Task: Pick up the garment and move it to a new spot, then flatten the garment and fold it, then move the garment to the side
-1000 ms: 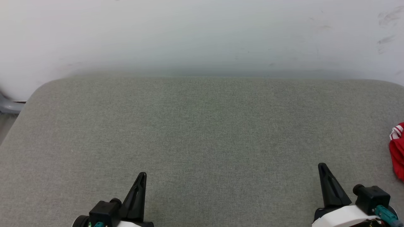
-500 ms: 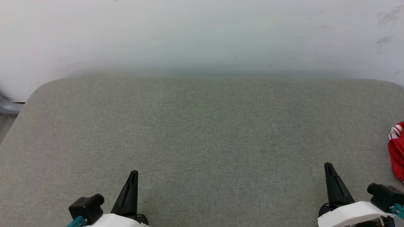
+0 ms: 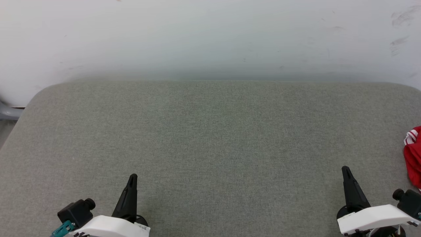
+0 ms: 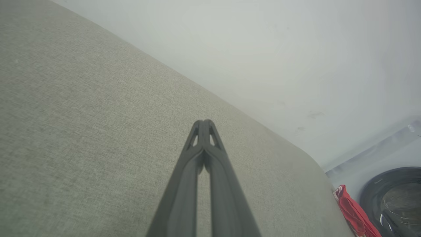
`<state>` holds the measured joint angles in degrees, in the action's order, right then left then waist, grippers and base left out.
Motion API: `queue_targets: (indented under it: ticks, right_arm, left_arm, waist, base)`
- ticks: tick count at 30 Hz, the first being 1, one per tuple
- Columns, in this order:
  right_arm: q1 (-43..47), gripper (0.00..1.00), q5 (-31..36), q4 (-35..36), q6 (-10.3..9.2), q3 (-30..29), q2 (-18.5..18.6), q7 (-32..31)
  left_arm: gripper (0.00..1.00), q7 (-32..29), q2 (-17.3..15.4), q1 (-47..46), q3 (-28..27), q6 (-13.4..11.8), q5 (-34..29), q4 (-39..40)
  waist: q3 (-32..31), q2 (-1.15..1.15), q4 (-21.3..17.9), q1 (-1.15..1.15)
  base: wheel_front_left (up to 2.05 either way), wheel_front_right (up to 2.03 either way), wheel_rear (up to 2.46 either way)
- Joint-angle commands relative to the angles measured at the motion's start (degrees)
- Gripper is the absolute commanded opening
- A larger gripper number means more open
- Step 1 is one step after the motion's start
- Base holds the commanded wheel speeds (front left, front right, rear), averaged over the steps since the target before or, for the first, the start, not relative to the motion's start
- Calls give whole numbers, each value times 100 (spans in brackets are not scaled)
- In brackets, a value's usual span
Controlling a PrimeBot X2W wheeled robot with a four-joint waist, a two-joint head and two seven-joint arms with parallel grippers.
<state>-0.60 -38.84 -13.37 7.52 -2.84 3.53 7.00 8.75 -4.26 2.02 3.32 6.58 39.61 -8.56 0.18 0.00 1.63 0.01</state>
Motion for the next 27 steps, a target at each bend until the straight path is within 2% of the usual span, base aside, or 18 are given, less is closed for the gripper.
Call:
queue_targets:
  ticks: [1,27]
  right_arm:
    - [-177,0,-225,61,-1,-25,-8,-47]
    - [-340,0,-2125,18,-2,-158,-33,-537]
  left_arm:
    - [0,-36,-32,-155,-38,24,228,40]
    - [0,-484,-67,-411,-263,52,2206,-156]
  waist:
    - [0,0,-2,0]
    - [0,0,-47,0]
  base:
    - [0,0,0]
    - [0,0,0]
